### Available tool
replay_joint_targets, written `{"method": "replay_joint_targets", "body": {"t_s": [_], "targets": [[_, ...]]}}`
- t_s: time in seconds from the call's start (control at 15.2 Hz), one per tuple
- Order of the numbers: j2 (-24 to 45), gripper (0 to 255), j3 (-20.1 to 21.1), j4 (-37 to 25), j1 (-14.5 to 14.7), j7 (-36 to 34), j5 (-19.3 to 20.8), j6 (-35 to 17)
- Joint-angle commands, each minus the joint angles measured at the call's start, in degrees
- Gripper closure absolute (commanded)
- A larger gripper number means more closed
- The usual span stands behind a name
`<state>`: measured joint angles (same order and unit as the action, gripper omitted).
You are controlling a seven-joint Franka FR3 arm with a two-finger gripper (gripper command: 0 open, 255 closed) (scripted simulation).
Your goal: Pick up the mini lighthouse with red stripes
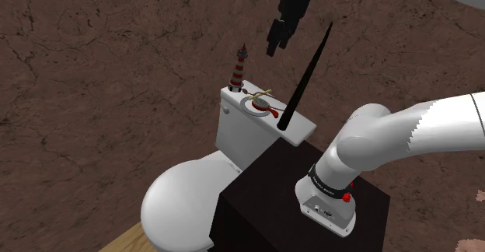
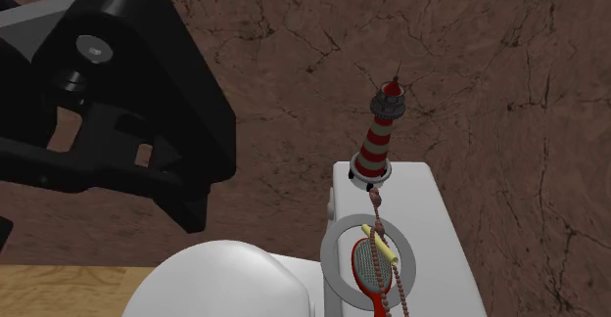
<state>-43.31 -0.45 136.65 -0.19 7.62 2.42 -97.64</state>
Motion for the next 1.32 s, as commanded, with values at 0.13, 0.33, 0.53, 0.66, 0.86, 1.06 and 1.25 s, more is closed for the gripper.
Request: {"method": "replay_joint_targets", "body": {"t_s": [0.13,0.33,0.53,0.66,0.86,1.06,1.25], "targets": [[3.33,0,-1.48,-0.63,-0.75,0.55,0.24,-3.08],[8.60,0,-3.68,-2.10,-1.72,1.43,0.30,-7.42],[14.12,0,-5.87,-4.16,-2.50,2.45,-0.07,-11.37],[17.91,0,-7.33,-5.87,-2.91,3.24,-0.59,-13.75],[23.74,0,-9.49,-8.90,-3.42,4.60,-1.85,-16.91],[29.71,0,-11.54,-12.49,-3.91,6.24,-3.73,-19.53],[35.84,0,-13.42,-16.66,-4.48,8.14,-6.26,-21.54]]}}
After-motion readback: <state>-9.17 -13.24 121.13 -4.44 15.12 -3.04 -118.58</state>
